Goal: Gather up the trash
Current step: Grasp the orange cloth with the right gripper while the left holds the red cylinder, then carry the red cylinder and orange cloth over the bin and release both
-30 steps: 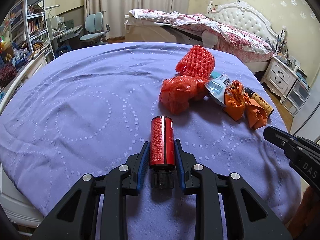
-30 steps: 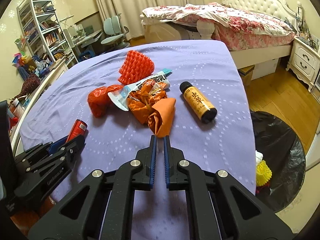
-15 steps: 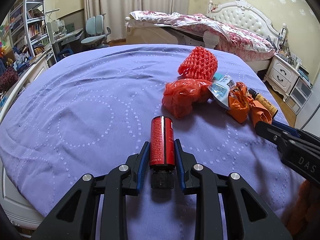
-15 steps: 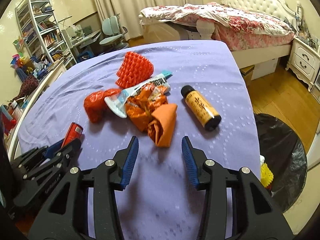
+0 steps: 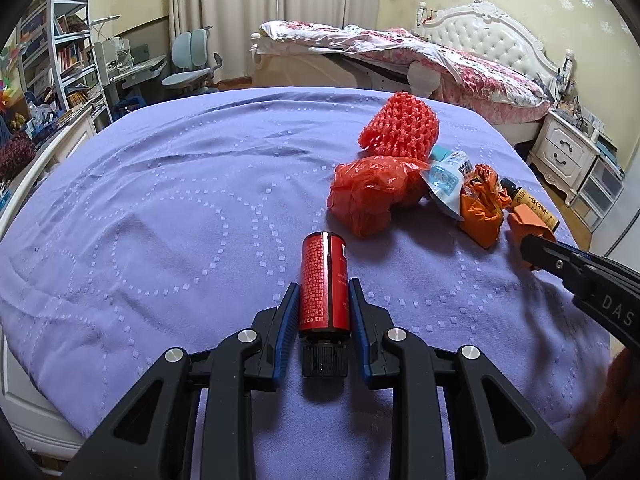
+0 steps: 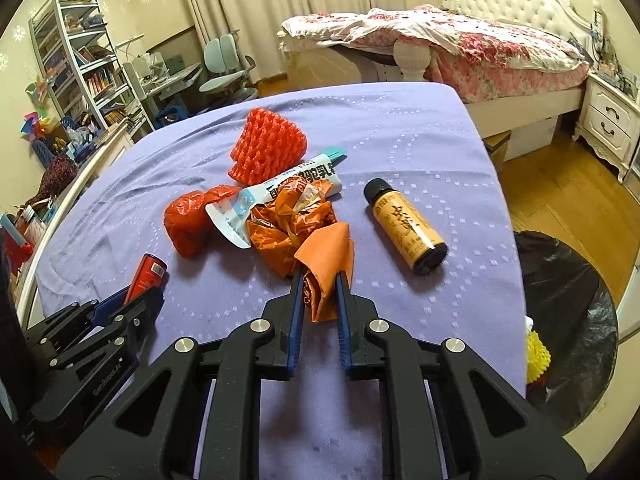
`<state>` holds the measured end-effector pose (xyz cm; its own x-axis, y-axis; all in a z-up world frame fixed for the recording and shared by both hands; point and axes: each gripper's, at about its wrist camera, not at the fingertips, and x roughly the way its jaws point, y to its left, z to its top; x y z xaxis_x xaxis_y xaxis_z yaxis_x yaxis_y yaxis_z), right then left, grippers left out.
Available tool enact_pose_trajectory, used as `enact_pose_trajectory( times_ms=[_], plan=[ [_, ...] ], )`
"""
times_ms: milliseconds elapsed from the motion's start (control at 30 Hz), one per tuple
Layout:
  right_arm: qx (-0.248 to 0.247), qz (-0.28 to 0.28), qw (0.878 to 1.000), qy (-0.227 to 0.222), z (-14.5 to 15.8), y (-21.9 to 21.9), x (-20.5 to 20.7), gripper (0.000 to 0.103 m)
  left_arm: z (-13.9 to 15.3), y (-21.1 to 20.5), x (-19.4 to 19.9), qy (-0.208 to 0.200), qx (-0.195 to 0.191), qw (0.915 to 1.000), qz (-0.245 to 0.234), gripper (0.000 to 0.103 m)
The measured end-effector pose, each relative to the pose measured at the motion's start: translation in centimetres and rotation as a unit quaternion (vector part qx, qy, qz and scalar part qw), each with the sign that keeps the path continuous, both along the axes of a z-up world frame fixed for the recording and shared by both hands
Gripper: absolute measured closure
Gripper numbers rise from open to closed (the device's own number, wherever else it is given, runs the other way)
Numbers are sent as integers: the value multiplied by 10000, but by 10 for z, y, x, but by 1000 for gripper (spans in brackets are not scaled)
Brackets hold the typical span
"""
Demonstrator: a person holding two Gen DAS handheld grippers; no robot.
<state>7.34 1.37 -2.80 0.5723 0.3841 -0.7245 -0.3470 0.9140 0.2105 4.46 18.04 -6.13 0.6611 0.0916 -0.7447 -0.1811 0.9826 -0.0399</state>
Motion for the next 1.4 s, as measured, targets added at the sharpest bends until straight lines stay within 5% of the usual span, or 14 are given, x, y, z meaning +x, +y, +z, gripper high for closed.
enact_pose_trajectory(
  times_ms=[400,1400],
  plan=[
    [91,-166,9998,-115,11,-38,-27,88,11,-25,-10,-113,-150,9996,-213,76],
    [144,-1656,9858,-246,6,-197,-48,88,30,-203,20,-391,61,9821,-1841,76]
  ],
)
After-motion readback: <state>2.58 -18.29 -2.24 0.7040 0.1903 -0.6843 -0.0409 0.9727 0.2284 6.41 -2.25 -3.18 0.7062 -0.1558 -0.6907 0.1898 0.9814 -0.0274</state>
